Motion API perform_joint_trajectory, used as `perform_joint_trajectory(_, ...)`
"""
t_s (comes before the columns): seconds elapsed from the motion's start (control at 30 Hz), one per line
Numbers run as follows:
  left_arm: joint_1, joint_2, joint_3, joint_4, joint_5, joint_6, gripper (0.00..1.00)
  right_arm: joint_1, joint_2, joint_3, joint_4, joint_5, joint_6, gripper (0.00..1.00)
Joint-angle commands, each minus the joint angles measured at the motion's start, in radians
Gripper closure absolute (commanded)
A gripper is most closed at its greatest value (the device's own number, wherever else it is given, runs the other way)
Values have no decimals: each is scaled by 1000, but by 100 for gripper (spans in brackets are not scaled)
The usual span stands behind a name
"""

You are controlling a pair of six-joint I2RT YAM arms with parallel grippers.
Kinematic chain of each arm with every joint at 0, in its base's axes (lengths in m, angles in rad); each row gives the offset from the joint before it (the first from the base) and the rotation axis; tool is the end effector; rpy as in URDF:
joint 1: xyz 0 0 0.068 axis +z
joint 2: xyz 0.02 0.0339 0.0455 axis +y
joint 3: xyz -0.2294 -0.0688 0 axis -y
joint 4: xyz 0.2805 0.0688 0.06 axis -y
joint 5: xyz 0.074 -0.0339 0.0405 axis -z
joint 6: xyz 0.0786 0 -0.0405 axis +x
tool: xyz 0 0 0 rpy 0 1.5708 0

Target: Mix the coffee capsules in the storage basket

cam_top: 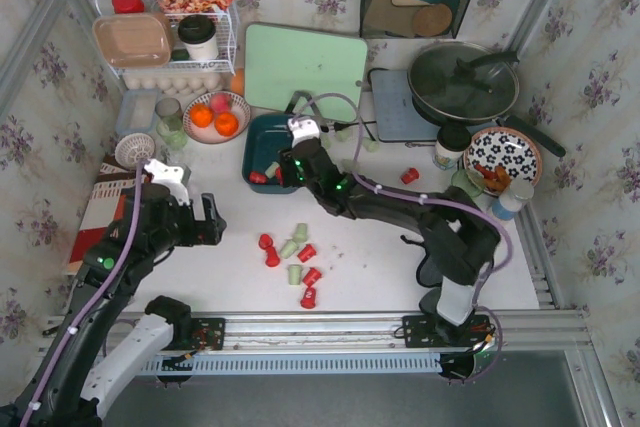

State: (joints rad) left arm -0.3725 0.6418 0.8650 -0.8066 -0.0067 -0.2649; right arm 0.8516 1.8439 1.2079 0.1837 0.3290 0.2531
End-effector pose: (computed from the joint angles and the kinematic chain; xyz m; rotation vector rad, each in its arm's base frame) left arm 0.2087 -0.0810 0.2874 0.1131 2.1734 -0.3601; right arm 0.3331 0.3419 0.1512 -0.3923 1.9785 0.3753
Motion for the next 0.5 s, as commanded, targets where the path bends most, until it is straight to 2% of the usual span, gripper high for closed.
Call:
perform_joint_trajectory(0.0,1,25,3,-4,-19,3,1,0,-144,-101,67,61,-58,36)
perform_joint_trajectory(0.3,1,138,54,-81,39,-38,1,0,-556,-525,179,222,-160,36)
perform_joint_trajectory(0.47,0,184,69,-104,54,-80,1,-3,-746,-824,414,304,-198,35)
